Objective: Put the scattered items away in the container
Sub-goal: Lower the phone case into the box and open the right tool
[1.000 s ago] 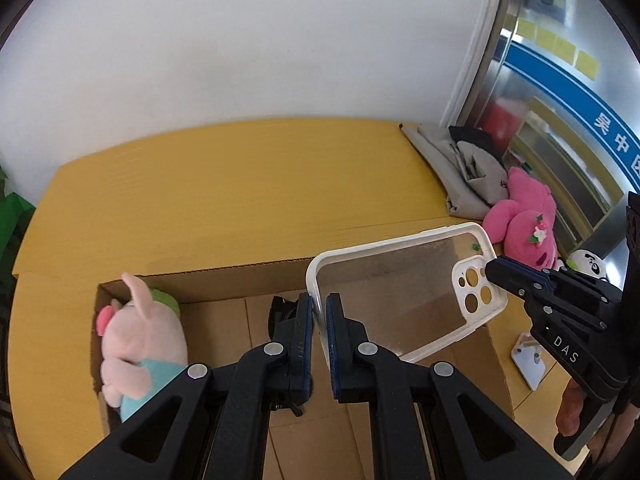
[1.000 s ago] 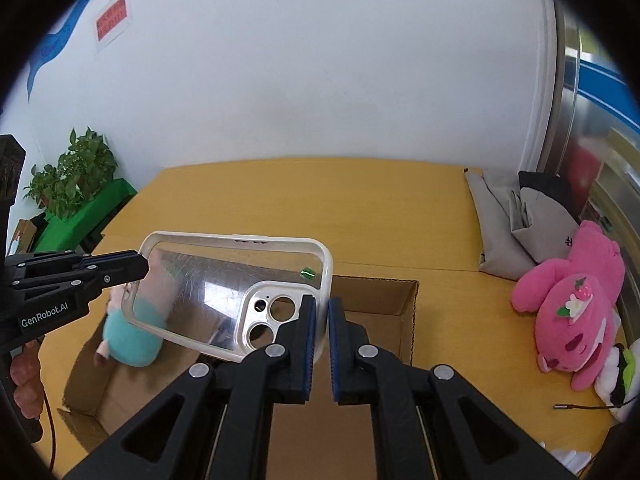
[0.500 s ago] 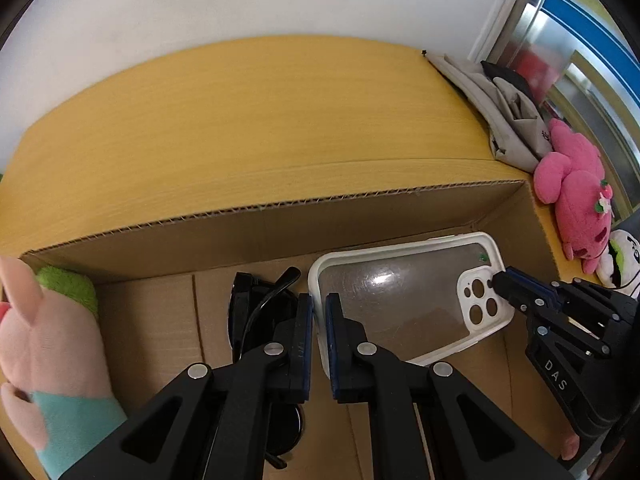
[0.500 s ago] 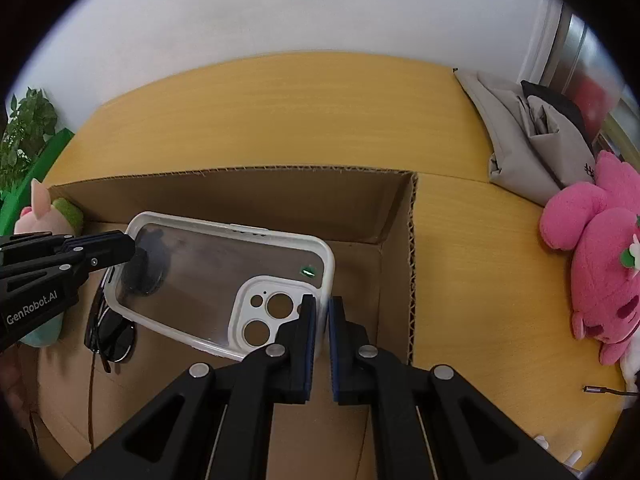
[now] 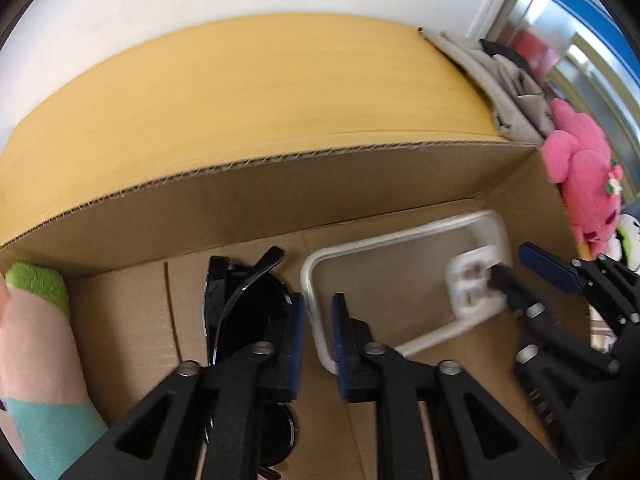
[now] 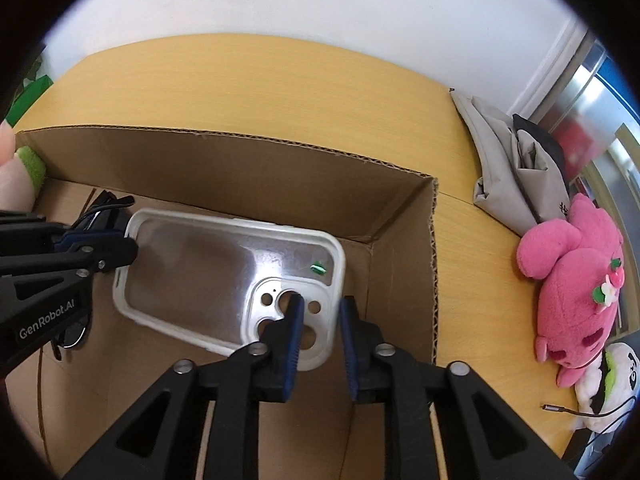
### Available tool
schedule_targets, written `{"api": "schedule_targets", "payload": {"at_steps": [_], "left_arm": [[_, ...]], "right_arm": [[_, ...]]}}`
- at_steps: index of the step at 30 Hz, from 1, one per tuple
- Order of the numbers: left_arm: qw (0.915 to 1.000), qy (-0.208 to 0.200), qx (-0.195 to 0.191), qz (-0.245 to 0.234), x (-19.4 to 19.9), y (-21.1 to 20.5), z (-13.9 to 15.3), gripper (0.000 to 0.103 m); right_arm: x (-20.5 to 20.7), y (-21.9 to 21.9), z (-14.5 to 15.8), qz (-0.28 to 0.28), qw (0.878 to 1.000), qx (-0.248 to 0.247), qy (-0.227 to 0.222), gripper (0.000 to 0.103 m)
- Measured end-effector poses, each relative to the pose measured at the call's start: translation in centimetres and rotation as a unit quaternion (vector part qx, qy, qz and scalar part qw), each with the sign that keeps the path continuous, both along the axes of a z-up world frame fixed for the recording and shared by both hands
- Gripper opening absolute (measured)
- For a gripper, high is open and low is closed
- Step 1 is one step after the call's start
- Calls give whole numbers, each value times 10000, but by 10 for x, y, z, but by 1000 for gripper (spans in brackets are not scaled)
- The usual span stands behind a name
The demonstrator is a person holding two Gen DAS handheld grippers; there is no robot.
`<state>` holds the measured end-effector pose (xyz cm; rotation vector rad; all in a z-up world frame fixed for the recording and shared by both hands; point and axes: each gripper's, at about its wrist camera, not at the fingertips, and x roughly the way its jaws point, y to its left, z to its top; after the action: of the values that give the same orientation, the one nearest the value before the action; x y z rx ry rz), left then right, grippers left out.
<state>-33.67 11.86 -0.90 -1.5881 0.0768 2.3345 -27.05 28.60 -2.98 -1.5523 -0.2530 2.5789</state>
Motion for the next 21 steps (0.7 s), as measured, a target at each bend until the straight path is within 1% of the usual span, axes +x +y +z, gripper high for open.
{"api": "schedule_targets", "payload": {"at_steps": [2,4,6,7,9,10,11,12,14,15,17,19,21], "left_arm": [[9998,185,9,-14,5,0,9,58],[9992,375,125,0,11,-2,21,70],[9984,497,260,-21,18,-5,34,70],[9979,589,256,-31,24,-8,41,70],[9952,926,295,-71,43,-17,62,75],[9927,1169,301,-57,57,-23,74,81],[9889,1457,300,-12,74,-32,86,86],[9855,1669,311,27,89,-40,95,88],[9760,2151,313,158,127,-58,113,100],[9704,2390,228,252,145,-66,119,103],[9588,2797,9,493,184,-80,126,103],[9547,2899,-54,664,215,-94,127,103],[9539,2893,142,785,239,-110,127,103]], "right_arm": [[2,-1,2,18,10000,-18,85,46],[6,-2,6,7,9997,-79,213,50],[11,-5,14,27,9993,-129,354,51],[16,-6,19,69,9989,-160,437,54],[30,-10,31,151,9975,-196,665,60],[41,-10,37,165,9961,-244,830,66],[51,-10,42,149,9944,-310,1000,70],[64,-9,47,135,9924,-416,1146,72],[95,-10,57,184,9873,-801,1360,78],[112,-10,62,196,9840,-990,1467,79],[147,-13,71,187,9773,-1242,1708,80],[178,-18,78,101,9722,-1318,1932,82],[203,-26,82,-42,9705,-1221,2076,83]]}}
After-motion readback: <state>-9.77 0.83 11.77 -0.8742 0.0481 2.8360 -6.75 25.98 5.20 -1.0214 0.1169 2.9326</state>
